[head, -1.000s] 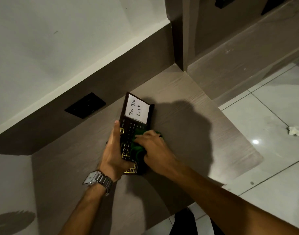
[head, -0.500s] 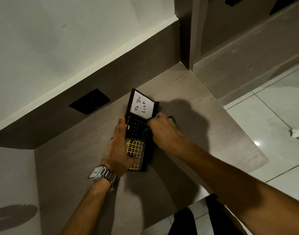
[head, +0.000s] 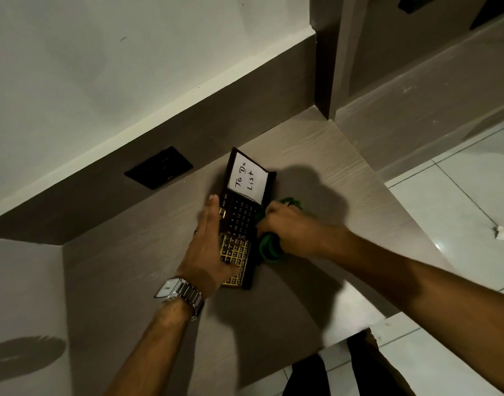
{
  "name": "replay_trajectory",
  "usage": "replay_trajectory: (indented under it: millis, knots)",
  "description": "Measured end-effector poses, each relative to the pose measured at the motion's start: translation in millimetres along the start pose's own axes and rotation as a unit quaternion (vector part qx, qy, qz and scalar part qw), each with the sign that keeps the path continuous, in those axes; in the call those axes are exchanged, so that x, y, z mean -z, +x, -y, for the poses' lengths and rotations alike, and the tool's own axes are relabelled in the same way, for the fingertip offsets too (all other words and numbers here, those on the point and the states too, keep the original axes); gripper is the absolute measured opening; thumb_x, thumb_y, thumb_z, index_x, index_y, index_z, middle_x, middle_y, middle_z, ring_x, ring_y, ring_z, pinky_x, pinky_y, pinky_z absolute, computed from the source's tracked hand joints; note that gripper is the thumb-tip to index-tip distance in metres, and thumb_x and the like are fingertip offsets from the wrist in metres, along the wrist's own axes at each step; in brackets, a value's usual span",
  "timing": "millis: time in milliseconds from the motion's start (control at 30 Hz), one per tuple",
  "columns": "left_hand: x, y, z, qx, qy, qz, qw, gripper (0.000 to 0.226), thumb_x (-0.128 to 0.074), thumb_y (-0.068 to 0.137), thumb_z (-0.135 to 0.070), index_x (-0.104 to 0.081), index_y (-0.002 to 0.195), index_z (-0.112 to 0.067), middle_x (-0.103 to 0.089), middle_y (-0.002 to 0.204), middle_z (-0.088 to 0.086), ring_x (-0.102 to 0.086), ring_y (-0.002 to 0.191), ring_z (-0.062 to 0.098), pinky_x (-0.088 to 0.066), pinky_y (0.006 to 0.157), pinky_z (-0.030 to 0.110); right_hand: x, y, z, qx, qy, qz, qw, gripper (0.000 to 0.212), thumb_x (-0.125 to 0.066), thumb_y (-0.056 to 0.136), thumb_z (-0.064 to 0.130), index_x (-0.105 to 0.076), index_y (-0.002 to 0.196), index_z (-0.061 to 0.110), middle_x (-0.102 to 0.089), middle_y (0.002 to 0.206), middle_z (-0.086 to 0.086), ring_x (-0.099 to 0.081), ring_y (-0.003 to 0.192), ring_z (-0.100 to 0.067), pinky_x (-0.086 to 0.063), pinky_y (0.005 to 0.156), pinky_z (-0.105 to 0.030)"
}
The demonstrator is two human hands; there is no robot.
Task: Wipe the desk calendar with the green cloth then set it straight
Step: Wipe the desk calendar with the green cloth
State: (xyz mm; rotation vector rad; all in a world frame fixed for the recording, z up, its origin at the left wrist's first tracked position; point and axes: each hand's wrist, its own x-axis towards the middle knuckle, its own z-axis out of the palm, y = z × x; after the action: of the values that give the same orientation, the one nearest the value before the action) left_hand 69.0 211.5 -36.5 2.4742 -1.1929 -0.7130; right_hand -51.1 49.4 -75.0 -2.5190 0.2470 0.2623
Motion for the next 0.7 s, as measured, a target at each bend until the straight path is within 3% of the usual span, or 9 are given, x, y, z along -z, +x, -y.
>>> replay_trajectory:
  millis: [67, 200, 400, 533, 600, 633, 700]
  knots:
    - [0.0, -0.9, -0.3, 0.004, 0.001, 0.004, 1.000, 0.140, -0.088, 0.056, -0.015, 0.024, 0.136, -0.040, 0.004, 0.162, 0.000, -0.004, 0.149, 0.023, -0.021, 0.118, 0.055, 12.6, 10.0, -11.8, -0.016, 0.012, -0.014, 1.000, 0.043, -0.061, 0.081, 0.000, -0.065, 0.118, 0.020, -0.050, 0.124, -0.012, -0.050, 0.115, -0.028, -0.046, 0.093, -0.039]
    - [-0.4, -0.9, 1.6, 0.005, -0.003, 0.010, 1.000, 0.139, -0.087, 0.057, -0.016, 0.025, 0.136, -0.041, 0.004, 0.162, -0.002, -0.003, 0.149, 0.024, -0.020, 0.118, 0.055, 30.7, 34.3, -25.3, -0.133, 0.006, -0.069, 0.989, 0.047, -0.066, 0.082, 0.003, -0.060, 0.125, 0.022, -0.044, 0.133, -0.013, -0.049, 0.120, -0.033, -0.044, 0.101, -0.043]
    - [-2.3, -1.5, 3.5, 0.001, -0.010, -0.003, 1.000, 0.144, -0.089, 0.053, -0.017, 0.022, 0.143, -0.035, -0.004, 0.162, 0.003, -0.012, 0.147, 0.023, -0.021, 0.118, 0.048, 4.1, 12.8, 9.7, -0.016, 0.039, 0.080, 0.996, 0.043, -0.060, 0.084, 0.002, -0.059, 0.123, 0.020, -0.048, 0.126, -0.011, -0.052, 0.113, -0.029, -0.052, 0.091, -0.041]
    - [-0.6, -0.1, 2.9, 0.005, -0.017, 0.006, 1.000, 0.142, -0.088, 0.054, -0.016, 0.026, 0.135, -0.045, 0.000, 0.162, -0.001, -0.007, 0.148, 0.022, -0.020, 0.118, 0.053, 31.5, 25.4, -20.4, -0.104, 0.073, -0.029, 0.991, 0.048, -0.063, 0.083, 0.001, -0.057, 0.127, 0.019, -0.054, 0.129, -0.010, -0.054, 0.118, -0.028, -0.049, 0.097, -0.040]
    - [-0.9, -0.1, 3.7, 0.005, -0.021, 0.005, 1.000, 0.142, -0.088, 0.054, -0.017, 0.025, 0.134, -0.046, 0.001, 0.162, -0.001, -0.008, 0.148, 0.023, -0.021, 0.118, 0.051, 49.4, 28.8, -45.4, -0.195, 0.193, -0.124, 0.954, 0.050, -0.066, 0.081, 0.001, -0.055, 0.128, 0.018, -0.060, 0.123, -0.012, -0.060, 0.109, -0.027, -0.054, 0.091, -0.042]
    - [-1.4, 0.0, 4.6, 0.005, -0.021, 0.001, 1.000, 0.142, -0.088, 0.054, -0.017, 0.025, 0.135, -0.046, 0.000, 0.162, -0.001, -0.010, 0.147, 0.023, -0.023, 0.116, 0.048, 56.0, 27.8, -55.0, -0.232, 0.314, -0.173, 0.904, 0.049, -0.066, 0.081, 0.002, -0.054, 0.127, 0.015, -0.062, 0.120, -0.013, -0.062, 0.105, -0.027, -0.056, 0.087, -0.044]
    - [-2.8, -0.9, 6.6, 0.010, -0.022, -0.005, 1.000, 0.144, -0.088, 0.053, -0.016, 0.024, 0.138, -0.047, -0.001, 0.162, 0.000, -0.017, 0.145, 0.025, -0.028, 0.108, 0.041, 58.2, 22.2, -62.7, -0.254, 0.526, -0.255, 0.771, 0.045, -0.069, 0.080, 0.006, -0.058, 0.123, 0.013, -0.066, 0.115, -0.014, -0.065, 0.100, -0.025, -0.058, 0.083, -0.043]
